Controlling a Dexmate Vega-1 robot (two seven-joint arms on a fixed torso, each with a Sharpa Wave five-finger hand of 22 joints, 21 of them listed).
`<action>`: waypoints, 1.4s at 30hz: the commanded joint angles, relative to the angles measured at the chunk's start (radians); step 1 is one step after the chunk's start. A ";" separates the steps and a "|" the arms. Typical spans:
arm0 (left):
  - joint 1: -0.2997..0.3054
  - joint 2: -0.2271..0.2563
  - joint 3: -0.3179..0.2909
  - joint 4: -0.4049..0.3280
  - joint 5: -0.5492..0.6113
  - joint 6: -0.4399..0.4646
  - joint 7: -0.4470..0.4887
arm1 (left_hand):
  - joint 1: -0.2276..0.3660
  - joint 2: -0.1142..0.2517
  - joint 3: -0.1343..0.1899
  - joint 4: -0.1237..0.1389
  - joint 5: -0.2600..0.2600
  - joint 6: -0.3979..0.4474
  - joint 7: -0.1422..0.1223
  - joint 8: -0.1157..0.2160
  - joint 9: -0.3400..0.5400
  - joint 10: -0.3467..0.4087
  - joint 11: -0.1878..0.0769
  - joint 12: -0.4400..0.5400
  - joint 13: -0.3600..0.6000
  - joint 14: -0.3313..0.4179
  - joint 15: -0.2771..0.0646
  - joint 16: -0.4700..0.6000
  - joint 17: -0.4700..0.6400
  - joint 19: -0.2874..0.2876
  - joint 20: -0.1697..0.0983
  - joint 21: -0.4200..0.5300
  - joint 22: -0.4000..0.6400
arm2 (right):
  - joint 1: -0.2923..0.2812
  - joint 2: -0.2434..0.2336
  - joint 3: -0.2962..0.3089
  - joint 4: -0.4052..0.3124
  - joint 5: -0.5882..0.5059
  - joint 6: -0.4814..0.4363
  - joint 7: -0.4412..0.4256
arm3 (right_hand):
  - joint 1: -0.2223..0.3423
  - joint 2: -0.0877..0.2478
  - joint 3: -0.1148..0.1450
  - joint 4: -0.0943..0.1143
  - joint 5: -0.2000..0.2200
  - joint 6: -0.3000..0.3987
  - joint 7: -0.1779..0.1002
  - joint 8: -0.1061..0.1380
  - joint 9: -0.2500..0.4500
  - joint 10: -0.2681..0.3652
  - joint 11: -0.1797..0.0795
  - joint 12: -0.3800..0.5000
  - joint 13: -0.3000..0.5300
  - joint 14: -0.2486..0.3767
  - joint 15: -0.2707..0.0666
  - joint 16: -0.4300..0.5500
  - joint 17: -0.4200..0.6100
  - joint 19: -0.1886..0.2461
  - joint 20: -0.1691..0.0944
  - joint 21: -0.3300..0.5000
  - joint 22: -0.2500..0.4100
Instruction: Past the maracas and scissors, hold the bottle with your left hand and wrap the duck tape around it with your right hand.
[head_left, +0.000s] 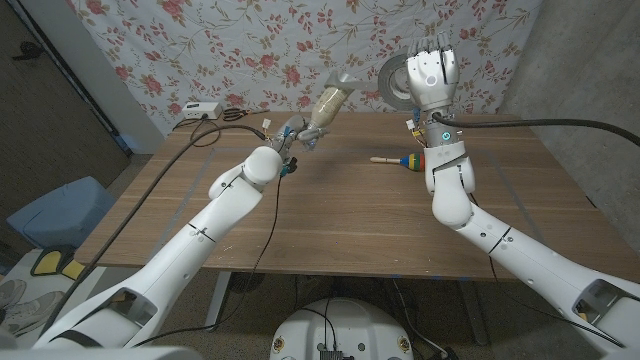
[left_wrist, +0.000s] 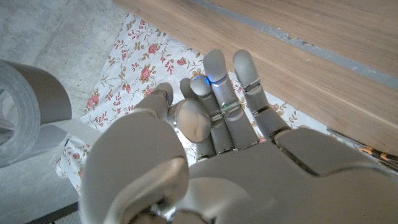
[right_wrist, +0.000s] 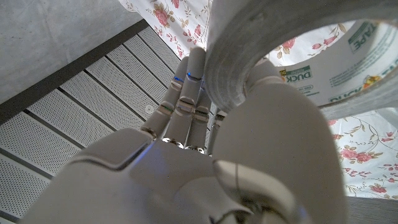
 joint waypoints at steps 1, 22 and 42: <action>0.026 -0.062 -0.069 0.079 -0.285 -0.138 -0.011 | -0.007 0.095 0.092 0.088 -0.004 0.171 -0.002 0.015 0.018 0.044 -0.049 0.025 0.014 0.015 -0.015 0.017 0.031 0.010 -0.003 0.006 0.007 | -0.005 0.020 -0.004 0.022 0.073 -0.005 -0.081 | 0.101 0.111 0.084 -0.042 -0.004 0.230 -0.036 0.007 0.005 0.253 -0.141 -0.005 0.209 0.094 -0.166 0.007 0.003 -0.003 -0.019 0.012 -0.003; -0.050 -0.129 -0.079 0.253 -0.609 -0.194 -0.254 | -0.032 0.095 0.108 0.106 -0.003 0.189 -0.003 0.037 0.028 0.047 -0.070 0.112 0.017 0.041 -0.030 0.060 0.085 0.057 -0.035 0.007 0.013 | -0.034 0.076 0.003 0.088 0.206 -0.019 -0.193 | 0.096 0.110 0.095 -0.042 -0.017 0.229 -0.037 0.000 0.005 0.257 -0.139 -0.012 0.201 0.097 -0.167 0.006 0.002 -0.004 -0.020 0.030 -0.017; -0.089 -0.133 -0.083 0.295 -0.733 -0.128 -0.408 | -0.048 0.090 0.157 0.087 0.008 0.211 -0.003 0.070 0.042 0.071 -0.085 0.212 0.016 0.074 -0.037 0.104 0.089 0.110 -0.064 0.004 0.012 | 0.038 0.130 0.005 0.308 0.358 0.024 -0.281 | 0.092 0.109 0.107 -0.043 -0.027 0.231 -0.039 -0.005 0.005 0.256 -0.140 -0.017 0.202 0.099 -0.167 0.003 0.001 -0.008 -0.025 0.046 -0.029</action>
